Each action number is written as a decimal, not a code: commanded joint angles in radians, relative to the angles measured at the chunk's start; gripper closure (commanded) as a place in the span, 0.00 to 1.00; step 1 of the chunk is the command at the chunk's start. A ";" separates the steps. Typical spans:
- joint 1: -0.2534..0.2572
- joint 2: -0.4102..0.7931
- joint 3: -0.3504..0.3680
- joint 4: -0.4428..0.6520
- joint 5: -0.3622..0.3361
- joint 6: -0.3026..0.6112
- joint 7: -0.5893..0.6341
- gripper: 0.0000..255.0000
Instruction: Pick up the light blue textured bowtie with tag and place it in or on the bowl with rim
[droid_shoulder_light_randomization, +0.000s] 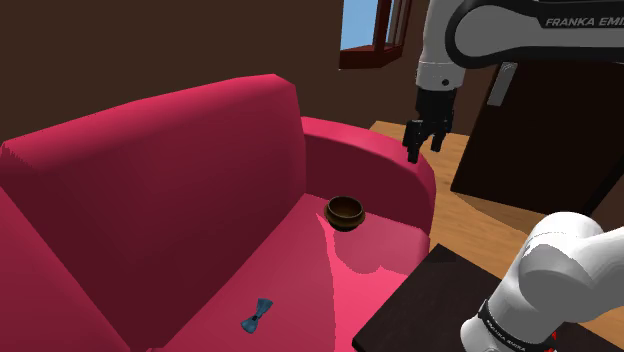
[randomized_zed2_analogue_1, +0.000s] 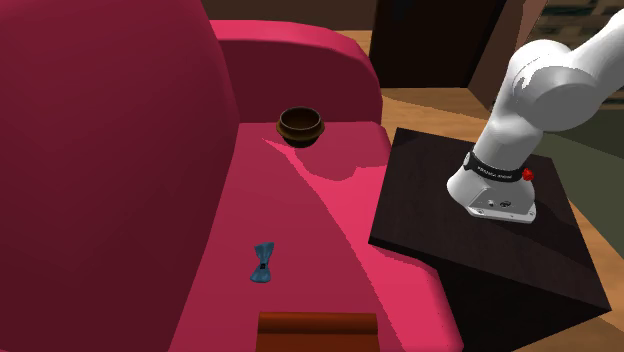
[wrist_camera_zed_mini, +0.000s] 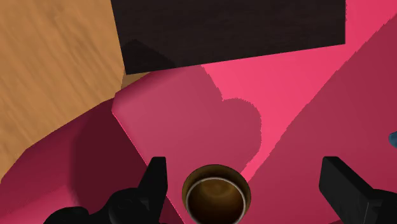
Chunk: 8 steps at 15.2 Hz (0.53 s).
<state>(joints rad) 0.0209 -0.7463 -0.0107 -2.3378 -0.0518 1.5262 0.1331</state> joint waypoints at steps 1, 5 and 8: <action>0.000 0.000 0.000 0.000 0.000 0.000 0.000 0.00; 0.022 0.061 0.049 -0.051 0.044 0.099 0.064 0.00; 0.039 0.121 0.086 -0.076 0.075 0.175 0.110 0.00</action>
<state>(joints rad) 0.0515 -0.6548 0.0569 -2.4099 0.0083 1.6698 0.2198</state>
